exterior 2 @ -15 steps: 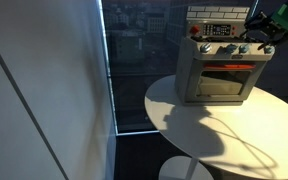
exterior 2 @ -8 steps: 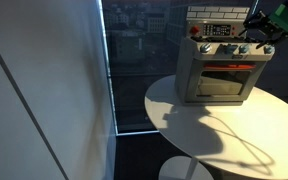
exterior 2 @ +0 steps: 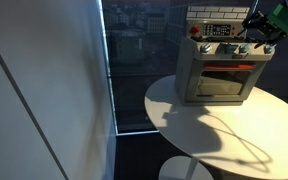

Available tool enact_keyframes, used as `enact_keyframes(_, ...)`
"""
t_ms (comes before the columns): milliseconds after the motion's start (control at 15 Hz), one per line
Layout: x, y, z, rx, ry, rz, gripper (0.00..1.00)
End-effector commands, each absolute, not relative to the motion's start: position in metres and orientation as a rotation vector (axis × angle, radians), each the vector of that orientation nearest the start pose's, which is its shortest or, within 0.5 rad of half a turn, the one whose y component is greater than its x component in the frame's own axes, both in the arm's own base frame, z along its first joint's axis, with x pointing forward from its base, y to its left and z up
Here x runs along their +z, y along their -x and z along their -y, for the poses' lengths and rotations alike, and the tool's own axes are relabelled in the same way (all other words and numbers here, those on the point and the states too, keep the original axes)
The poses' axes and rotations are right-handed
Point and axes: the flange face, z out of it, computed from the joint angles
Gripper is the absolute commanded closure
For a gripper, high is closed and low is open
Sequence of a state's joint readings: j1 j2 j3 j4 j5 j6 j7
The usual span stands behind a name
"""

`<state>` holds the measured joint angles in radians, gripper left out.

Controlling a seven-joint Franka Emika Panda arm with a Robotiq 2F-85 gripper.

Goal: Turn the second knob from the right to the left

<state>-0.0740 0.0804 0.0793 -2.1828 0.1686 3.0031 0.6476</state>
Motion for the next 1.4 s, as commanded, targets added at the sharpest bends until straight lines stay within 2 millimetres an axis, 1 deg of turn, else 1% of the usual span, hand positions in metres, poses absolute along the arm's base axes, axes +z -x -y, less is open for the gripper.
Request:
enact_keyframes(0,0.444,-0.602,0.011,-0.942,2.420,-1.068,0.12)
enact_keyframes(67,0.444,-0.603,0.011,-0.942,2.419,-1.069,0.13)
enact_keyframes(133,0.443,-0.604,0.011,-0.942,2.419,-1.070,0.18)
enact_keyframes(200,0.442,-0.605,0.012,-0.941,2.420,-1.072,0.14)
enact_keyframes(267,0.441,-0.606,0.012,-0.939,2.419,-1.074,0.15)
enact_keyframes(533,0.436,-0.609,0.012,-0.929,2.419,-1.083,0.14)
enact_keyframes(667,0.435,-0.610,0.013,-0.926,2.417,-1.088,0.15)
enact_keyframes(800,0.434,-0.612,0.013,-0.925,2.415,-1.092,0.19)
enact_keyframes(867,0.434,-0.613,0.013,-0.925,2.415,-1.092,0.24)
enact_keyframes(933,0.433,-0.614,0.013,-0.924,2.415,-1.093,0.26)
enact_keyframes(1067,0.433,-0.614,0.014,-0.925,2.414,-1.097,0.33)
enact_keyframes(1133,0.433,-0.614,0.015,-0.925,2.414,-1.099,0.35)
enact_keyframes(1200,0.432,-0.614,0.016,-0.926,2.414,-1.102,0.39)
enact_keyframes(1267,0.432,-0.614,0.017,-0.924,2.413,-1.105,0.35)
enact_keyframes(1333,0.432,-0.614,0.016,-0.925,2.413,-1.105,0.36)
